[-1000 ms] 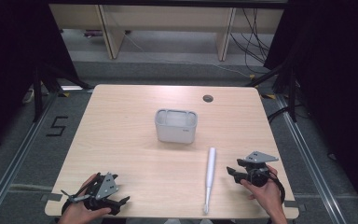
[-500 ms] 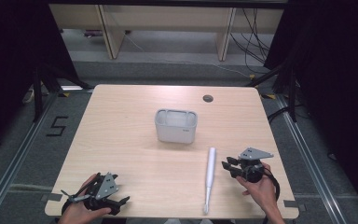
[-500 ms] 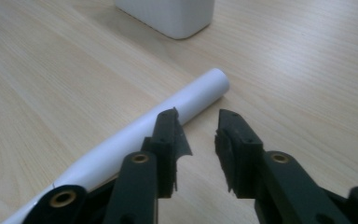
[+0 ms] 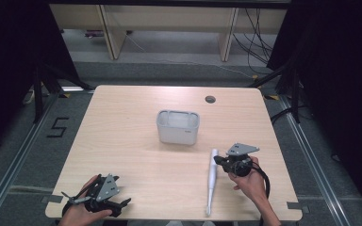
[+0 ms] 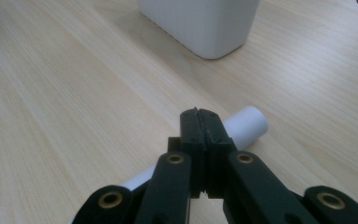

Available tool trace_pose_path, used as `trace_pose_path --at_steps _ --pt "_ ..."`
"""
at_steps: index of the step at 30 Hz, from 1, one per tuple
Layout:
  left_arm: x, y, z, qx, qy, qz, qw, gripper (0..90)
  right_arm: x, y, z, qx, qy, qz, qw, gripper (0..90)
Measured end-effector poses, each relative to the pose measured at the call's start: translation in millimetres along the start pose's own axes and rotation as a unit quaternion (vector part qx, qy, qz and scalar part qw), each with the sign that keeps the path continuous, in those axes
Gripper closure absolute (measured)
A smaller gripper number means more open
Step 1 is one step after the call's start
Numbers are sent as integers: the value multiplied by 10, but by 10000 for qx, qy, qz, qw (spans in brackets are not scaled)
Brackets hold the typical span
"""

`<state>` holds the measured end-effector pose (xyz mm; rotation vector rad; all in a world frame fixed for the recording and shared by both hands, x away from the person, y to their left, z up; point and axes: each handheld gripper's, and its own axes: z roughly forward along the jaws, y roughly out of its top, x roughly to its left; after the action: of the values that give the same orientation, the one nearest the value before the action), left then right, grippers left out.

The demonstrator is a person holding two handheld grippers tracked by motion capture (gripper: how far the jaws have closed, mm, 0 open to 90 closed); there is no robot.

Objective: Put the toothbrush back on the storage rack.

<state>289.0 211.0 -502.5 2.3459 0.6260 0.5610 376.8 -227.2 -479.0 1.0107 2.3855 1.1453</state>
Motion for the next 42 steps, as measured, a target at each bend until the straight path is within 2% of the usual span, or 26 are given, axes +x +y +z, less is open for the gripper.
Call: trace_pose_path --at_steps 3,4,5,7,9,15,16,18,19,21,25,26,28,29,30,31,33,34,35,38,40,41,42 --pt "-7 -2 1 5 -9 -47 10000 153 -16 27 52 19 -8 -37 10000 899" --pt "-7 -2 0 7 -12 -42 10000 153 -36 47 71 -20 -10 -131 9999 898" --pt "-3 0 0 6 -10 -22 10000 154 -32 57 80 17 15 -73 10000 898" --pt "-1 0 0 0 -3 -11 10000 153 -51 90 122 15 27 -133 9999 898" --pt "-6 -1 -1 -2 -7 -42 10000 153 -39 113 159 58 34 -43 10000 898" --pt "-6 -2 -2 -13 -14 -50 10000 153 -69 156 294 184 111 -91 9997 898" --pt "2 0 -4 0 -1 0 10000 153 -75 156 308 239 103 -85 9996 898" --pt "-6 -2 -3 -12 -8 -45 10000 153 -98 151 341 289 148 -177 9993 898" --pt "-2 1 -6 -12 -11 7 10000 153 -97 146 356 240 104 -150 9995 898" --pt "-3 -1 -1 -3 -7 -37 10000 153 -115 137 370 222 76 -181 9996 897" --pt "-6 -1 1 -1 -17 -44 10000 153 -121 129 321 480 64 77 9988 896" --pt "1 1 0 4 -10 5 10000 153 -149 113 335 322 6 2 9995 895" --pt "-6 -1 -2 -15 -15 -45 10000 153 -159 112 318 378 12 13 9993 895" --pt "-1 2 -6 -17 -16 4 10000 153 -160 113 300 455 45 80 9989 894" --pt "-6 -1 -3 -23 -24 -56 10000 153 -166 109 290 497 3 91 9987 893" --pt "3 0 -4 -16 -12 -7 10000 153 -167 95 306 348 -31 102 9993 893" --pt "-6 -2 -2 -10 -12 -47 10000 153 -181 89 297 364 -55 114 9993 891" --pt "-2 1 -5 -10 -20 10 10000 153 -182 95 275 475 -48 161 9987 891" --pt "-6 -1 -3 -17 -31 -36 10000 153 -186 97 262 559 -47 168 9983 891" --pt "2 -1 -5 -21 -11 -17 10000 153 -205 81 257 532 -57 103 9985 891" --pt "0 -1 -5 -15 -20 -16 10000 153 -202 77 231 603 -76 173 9980 890" --pt "2 -1 -4 -2 -18 -11 10000 153 -190 53 239 501 -119 197 9985 889" --pt "2 -1 -4 -5 -12 -7 10000 153 -216 45 205 630 -123 97 9979 886"
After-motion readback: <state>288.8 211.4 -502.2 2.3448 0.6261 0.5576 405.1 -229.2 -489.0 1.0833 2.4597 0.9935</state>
